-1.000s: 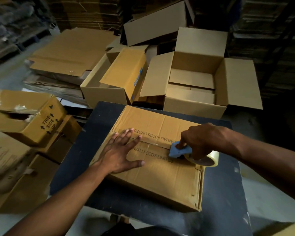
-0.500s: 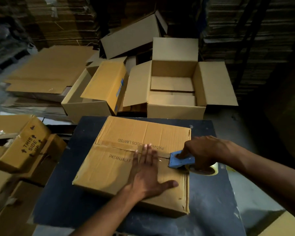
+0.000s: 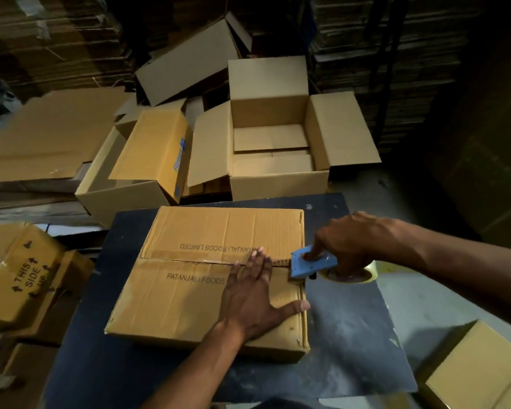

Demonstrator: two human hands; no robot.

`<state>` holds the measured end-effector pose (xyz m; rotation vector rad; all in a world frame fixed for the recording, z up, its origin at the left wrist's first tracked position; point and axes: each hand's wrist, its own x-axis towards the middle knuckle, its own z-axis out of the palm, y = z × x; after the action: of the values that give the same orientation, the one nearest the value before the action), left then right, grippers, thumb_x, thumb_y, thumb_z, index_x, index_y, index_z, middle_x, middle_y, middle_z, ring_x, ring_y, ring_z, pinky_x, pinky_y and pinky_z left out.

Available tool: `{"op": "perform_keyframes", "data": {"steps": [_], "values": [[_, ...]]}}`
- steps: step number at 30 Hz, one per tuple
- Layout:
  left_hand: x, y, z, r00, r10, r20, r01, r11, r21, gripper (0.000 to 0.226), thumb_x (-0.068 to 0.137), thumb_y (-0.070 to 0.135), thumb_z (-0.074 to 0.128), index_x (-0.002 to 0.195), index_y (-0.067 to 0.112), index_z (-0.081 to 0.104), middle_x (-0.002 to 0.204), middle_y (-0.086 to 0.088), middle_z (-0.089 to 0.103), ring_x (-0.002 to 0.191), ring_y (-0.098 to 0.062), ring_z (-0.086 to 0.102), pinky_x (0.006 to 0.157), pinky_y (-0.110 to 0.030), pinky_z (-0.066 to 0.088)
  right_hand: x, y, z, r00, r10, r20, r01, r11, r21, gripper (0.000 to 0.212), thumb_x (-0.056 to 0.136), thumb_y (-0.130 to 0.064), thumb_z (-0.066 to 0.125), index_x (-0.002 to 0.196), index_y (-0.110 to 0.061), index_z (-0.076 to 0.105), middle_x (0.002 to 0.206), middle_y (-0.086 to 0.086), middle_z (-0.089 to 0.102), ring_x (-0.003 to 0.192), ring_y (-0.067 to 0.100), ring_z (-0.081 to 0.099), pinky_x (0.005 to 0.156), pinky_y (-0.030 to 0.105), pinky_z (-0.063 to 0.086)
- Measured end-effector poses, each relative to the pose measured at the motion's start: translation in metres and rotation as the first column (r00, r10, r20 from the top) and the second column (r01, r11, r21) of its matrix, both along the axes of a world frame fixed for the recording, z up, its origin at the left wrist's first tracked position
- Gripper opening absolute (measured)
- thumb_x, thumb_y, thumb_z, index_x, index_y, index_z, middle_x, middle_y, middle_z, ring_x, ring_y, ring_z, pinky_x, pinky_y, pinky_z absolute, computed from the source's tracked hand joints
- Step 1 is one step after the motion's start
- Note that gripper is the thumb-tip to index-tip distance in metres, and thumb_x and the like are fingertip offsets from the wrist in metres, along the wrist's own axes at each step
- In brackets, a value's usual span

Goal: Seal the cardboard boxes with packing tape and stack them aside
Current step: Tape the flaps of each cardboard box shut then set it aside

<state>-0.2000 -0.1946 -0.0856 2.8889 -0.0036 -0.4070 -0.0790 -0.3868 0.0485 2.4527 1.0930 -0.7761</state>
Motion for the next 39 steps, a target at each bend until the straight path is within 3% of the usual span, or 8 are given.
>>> {"op": "perform_keyframes", "data": {"steps": [5,11,17,20,28,33,35,39], "values": [[-0.001,-0.017,-0.001,0.996,0.080,0.030,-0.081,0.996,0.039,0.143,0.060,0.111,0.020,0.166,0.019,-0.004,0.171,-0.004,-0.021,0.157,-0.019,-0.021,0.127,-0.051,-0.011,-0.007,-0.052,0.013,0.992,-0.124,-0.005,0.123,0.990,-0.064,0.066,0.094,-0.050,0.068,0.152,-0.049,0.038,0.144,-0.008,0.053,0.117,0.016,0.057,0.093,0.032,0.045],[-0.006,-0.031,0.000,0.991,0.127,0.042,-0.130,0.990,0.059,0.138,0.066,0.104,0.029,0.163,0.016,-0.016,0.166,-0.008,-0.034,0.153,-0.024,-0.032,0.125,-0.053,-0.014,-0.014,-0.098,0.016,0.978,-0.207,-0.019,0.205,0.976,-0.076,0.064,0.096,-0.045,0.067,0.149,-0.060,0.034,0.122,-0.011,0.051,0.085,0.007,0.048,0.077,0.027,0.039],[-0.005,-0.036,0.001,0.996,0.034,0.084,-0.041,0.996,0.078,0.118,0.077,0.098,0.023,0.154,0.032,-0.036,0.161,-0.011,-0.042,0.150,-0.031,-0.037,0.121,-0.065,-0.014,-0.016,-0.105,-0.021,0.994,-0.108,0.017,0.108,0.993,-0.043,0.055,0.097,-0.043,0.066,0.146,-0.054,0.045,0.132,-0.009,0.061,0.110,0.018,0.064,0.084,0.032,0.051],[0.004,-0.034,0.000,0.968,-0.229,0.103,0.205,0.957,0.204,0.095,0.082,0.092,0.002,0.162,0.044,-0.013,0.162,-0.007,-0.043,0.151,-0.029,-0.038,0.123,-0.065,-0.010,-0.016,-0.088,-0.051,0.994,-0.111,-0.002,0.111,0.993,0.032,0.049,0.098,-0.041,0.064,0.145,-0.046,0.051,0.133,-0.007,0.064,0.115,0.023,0.065,0.079,0.030,0.046],[0.026,-0.032,0.002,0.912,-0.389,0.131,0.322,0.876,0.358,0.091,0.081,0.091,0.026,0.159,0.045,0.030,0.171,-0.013,-0.019,0.156,-0.030,-0.026,0.124,-0.064,-0.004,-0.010,-0.041,-0.095,0.980,-0.197,-0.013,0.195,0.962,0.193,0.029,0.091,-0.043,0.072,0.115,-0.026,0.071,0.108,-0.005,0.073,0.100,0.024,0.071,0.067,0.031,0.053],[0.048,-0.041,0.018,0.879,-0.475,-0.041,0.443,0.781,0.440,0.087,0.074,0.092,0.027,0.146,0.048,0.044,0.169,-0.013,-0.026,0.153,-0.029,-0.032,0.124,-0.064,-0.007,-0.010,-0.013,-0.145,0.995,-0.087,0.047,0.094,0.982,-0.162,0.045,0.078,-0.046,0.084,0.118,-0.032,0.068,0.116,-0.002,0.066,0.107,0.031,0.063,0.075,0.041,0.050],[0.053,-0.043,0.019,0.875,-0.477,-0.087,0.462,0.765,0.448,0.083,0.075,0.090,0.025,0.144,0.049,0.045,0.168,-0.011,-0.030,0.152,-0.028,-0.035,0.124,-0.064,-0.007,-0.012,-0.030,-0.178,0.990,-0.136,-0.039,0.126,0.971,-0.203,0.043,0.079,-0.043,0.084,0.118,-0.033,0.071,0.116,-0.004,0.067,0.102,0.027,0.064,0.073,0.038,0.051],[0.061,-0.046,0.015,0.864,-0.495,-0.092,0.480,0.757,0.443,0.080,0.075,0.091,0.027,0.138,0.050,0.053,0.168,-0.009,-0.030,0.152,-0.026,-0.035,0.123,-0.065,-0.006,-0.005,-0.083,-0.218,0.834,-0.397,-0.383,0.442,0.896,0.033,0.043,0.089,-0.019,0.075,0.132,-0.025,0.070,0.131,-0.002,0.069,0.102,0.018,0.065,0.082,0.029,0.053]]}}
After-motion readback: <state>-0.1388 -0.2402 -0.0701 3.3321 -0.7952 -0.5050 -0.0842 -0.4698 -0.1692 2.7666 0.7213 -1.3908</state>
